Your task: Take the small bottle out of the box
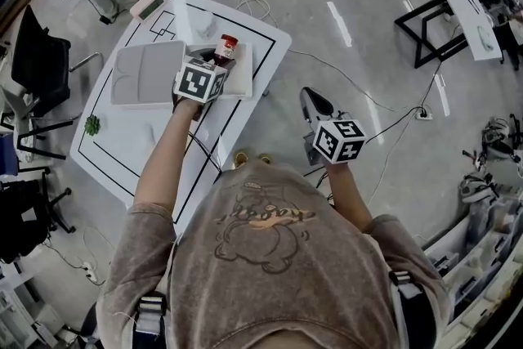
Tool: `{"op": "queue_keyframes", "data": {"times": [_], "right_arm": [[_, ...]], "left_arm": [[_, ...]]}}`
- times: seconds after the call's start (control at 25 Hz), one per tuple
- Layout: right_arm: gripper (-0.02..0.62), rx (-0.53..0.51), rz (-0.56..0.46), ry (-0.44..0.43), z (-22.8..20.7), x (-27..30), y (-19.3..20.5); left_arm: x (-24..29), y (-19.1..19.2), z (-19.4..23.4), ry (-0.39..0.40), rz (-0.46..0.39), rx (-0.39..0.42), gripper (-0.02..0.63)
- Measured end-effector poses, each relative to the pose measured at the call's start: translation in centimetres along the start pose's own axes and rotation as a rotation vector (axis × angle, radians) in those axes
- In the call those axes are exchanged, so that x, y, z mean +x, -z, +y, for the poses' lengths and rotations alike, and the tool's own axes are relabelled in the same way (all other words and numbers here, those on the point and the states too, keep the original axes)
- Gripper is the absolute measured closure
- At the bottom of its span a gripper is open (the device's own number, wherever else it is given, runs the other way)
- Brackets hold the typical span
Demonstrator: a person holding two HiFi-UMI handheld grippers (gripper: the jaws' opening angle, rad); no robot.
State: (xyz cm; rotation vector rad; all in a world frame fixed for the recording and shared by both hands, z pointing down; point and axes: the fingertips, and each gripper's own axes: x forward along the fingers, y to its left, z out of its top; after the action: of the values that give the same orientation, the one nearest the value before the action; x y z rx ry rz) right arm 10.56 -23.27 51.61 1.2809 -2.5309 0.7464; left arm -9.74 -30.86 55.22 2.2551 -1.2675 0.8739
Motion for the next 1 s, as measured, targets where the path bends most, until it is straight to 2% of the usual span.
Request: {"op": "queue_keyframes", "data": {"times": [0.32,0.56,0.84,1.0], "right_arm": [[0.598,-0.042,-0.012,-0.064,1.9,0.7,-0.6],[0.598,-0.082,-0.038,-0.108,3.1,1.4,-1.5],[0.599,-0.112,-0.071,-0.138,4.0,1.9,-2.6],[0.598,-0.15,-0.085,-0.158,4.7,2.1,-2.9]], "left_arm": [[-6.5,-3.2,-1.5,0.009,-0.247,-0.043,0.383],[-11.2,-4.3,-1.7,-0.01,-0.43,-0.083,0.383],[-15.0,-3.2,-1.7,-0.038,-0.58,-0.152,0.383],[-15.7,-1.9,-2.1,-0.044,-0.634,-0.176,0.383]]}}
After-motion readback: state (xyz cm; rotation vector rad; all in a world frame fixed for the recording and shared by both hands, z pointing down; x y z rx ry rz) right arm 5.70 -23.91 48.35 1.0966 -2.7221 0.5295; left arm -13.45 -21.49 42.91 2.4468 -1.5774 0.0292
